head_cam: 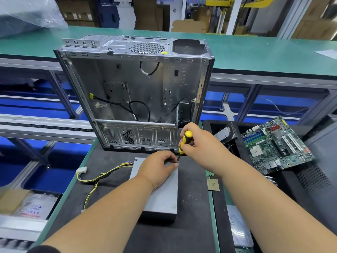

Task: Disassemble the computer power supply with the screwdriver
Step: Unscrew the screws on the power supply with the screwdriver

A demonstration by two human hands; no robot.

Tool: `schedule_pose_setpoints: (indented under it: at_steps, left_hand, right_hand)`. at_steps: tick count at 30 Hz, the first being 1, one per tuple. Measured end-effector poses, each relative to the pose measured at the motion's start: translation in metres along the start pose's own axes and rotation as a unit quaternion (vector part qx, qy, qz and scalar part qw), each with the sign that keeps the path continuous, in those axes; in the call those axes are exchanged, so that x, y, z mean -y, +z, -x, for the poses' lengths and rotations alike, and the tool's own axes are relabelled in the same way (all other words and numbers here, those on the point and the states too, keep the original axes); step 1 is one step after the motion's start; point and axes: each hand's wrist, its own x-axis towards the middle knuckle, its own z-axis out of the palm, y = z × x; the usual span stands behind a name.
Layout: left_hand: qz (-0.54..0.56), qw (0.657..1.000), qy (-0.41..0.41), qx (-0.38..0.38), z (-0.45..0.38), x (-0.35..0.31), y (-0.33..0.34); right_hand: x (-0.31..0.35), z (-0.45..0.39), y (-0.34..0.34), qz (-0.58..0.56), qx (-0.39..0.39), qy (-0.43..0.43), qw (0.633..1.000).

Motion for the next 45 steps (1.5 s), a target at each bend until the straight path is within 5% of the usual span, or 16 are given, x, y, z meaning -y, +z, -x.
schedule_pose_setpoints:
  at_steps: [23, 31, 38, 45]
  left_hand:
    - [-0.031, 0.999, 0.019, 0.008, -0.001, 0.0, 0.0]
    - [-0.029, 0.999, 0.026, 0.013, 0.0, 0.001, -0.002]
    - [-0.03, 0.999, 0.027, 0.02, 0.0, 0.0, -0.003]
    - [-0.026, 0.999, 0.023, 0.018, 0.002, -0.002, -0.004]
  right_hand:
    - [-0.006, -0.021, 0.011, 0.09, -0.047, -0.046, 0.994]
    - [-0.008, -0.022, 0.008, 0.084, -0.053, -0.041, 0.994]
    - [-0.001, -0.022, 0.002, -0.007, 0.022, -0.012, 1.0]
    - [-0.003, -0.02, 0.012, -0.018, -0.022, -0.027, 0.999]
